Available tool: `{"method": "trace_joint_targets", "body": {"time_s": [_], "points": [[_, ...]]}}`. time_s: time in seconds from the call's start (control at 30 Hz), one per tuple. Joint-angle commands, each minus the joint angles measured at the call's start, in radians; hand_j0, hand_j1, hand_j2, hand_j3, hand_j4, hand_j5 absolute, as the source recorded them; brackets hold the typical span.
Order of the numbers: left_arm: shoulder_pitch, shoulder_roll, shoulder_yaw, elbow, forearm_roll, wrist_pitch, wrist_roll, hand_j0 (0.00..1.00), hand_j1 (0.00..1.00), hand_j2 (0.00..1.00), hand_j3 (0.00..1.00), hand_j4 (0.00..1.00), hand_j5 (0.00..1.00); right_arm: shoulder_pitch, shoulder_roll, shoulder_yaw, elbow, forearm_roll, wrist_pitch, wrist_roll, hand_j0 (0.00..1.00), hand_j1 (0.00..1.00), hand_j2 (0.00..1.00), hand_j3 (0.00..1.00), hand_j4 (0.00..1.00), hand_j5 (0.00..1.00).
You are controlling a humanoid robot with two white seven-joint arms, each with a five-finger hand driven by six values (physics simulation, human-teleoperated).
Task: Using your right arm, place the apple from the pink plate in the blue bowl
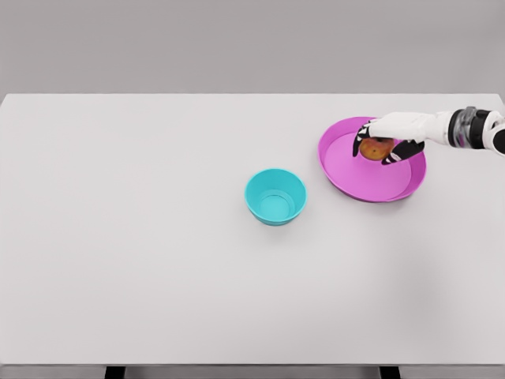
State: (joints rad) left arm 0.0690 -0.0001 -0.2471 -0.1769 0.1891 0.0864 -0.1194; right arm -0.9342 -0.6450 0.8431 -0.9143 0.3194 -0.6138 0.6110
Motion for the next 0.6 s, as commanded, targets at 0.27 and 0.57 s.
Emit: {"method": "trace_joint_targets", "body": {"time_s": [0.27, 0.57], "points": [[0.000, 0.000, -0.001, 0.001, 0.001, -0.001, 0.000, 1.00, 1.00, 1.00, 1.00, 1.00, 1.00, 0.006, -0.005, 0.008, -0.175, -0.006, 0.003, 0.000, 0.59, 0.59, 0.59, 0.59, 0.59, 0.59], [0.000, 0.000, 0.000, 0.001, 0.001, -0.001, 0.000, 1.00, 1.00, 1.00, 1.00, 1.00, 1.00, 0.008, -0.005, 0.054, -0.322, -0.005, 0.003, 0.000, 0.59, 0.59, 0.59, 0.59, 0.59, 0.59]]}}
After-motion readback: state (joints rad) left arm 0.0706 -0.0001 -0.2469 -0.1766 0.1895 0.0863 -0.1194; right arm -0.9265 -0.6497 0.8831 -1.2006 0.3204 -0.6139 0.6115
